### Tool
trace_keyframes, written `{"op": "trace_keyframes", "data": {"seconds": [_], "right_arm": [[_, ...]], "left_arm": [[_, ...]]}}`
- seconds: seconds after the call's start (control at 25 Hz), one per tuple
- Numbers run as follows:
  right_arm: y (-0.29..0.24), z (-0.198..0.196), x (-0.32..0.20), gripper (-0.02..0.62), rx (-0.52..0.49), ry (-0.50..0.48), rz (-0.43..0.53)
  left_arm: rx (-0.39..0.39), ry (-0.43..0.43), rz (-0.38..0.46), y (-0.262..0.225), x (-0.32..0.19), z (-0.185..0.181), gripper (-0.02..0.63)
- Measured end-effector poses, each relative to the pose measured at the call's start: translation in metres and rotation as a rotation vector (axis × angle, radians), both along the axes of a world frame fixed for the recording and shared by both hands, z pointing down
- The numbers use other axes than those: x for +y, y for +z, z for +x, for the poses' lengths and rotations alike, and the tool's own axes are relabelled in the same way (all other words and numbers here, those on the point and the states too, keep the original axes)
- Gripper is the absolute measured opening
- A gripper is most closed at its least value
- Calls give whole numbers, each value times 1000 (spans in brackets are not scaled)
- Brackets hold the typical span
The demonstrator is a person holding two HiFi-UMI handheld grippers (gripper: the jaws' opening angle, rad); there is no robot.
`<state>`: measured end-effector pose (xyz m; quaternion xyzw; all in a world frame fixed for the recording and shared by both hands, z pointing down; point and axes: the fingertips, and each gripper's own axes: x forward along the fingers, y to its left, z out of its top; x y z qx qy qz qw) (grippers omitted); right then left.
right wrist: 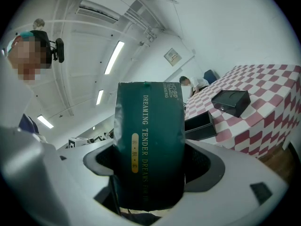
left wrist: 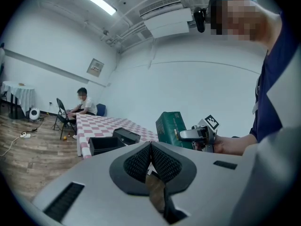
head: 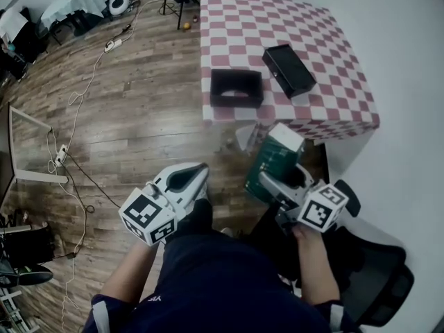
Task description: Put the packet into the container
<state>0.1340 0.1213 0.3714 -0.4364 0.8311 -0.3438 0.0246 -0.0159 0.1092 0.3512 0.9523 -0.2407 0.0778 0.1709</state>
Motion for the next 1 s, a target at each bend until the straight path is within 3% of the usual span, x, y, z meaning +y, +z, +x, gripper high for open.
{"op": "trace_keyframes", "data": {"seconds": [0.52,0.76,1.0], "right_arm": [[11,-37,-150,420,24,29,-55],[5,-46,-193,420,80,40,-41],[5,-43,-217,420,127,42,-49]], "left_arm": [[-15,52,-41,19,-150,-31,25],[-20,89,-24,19,-193,-37,25],[-28,65,-81,24,-219,-40,25]]}}
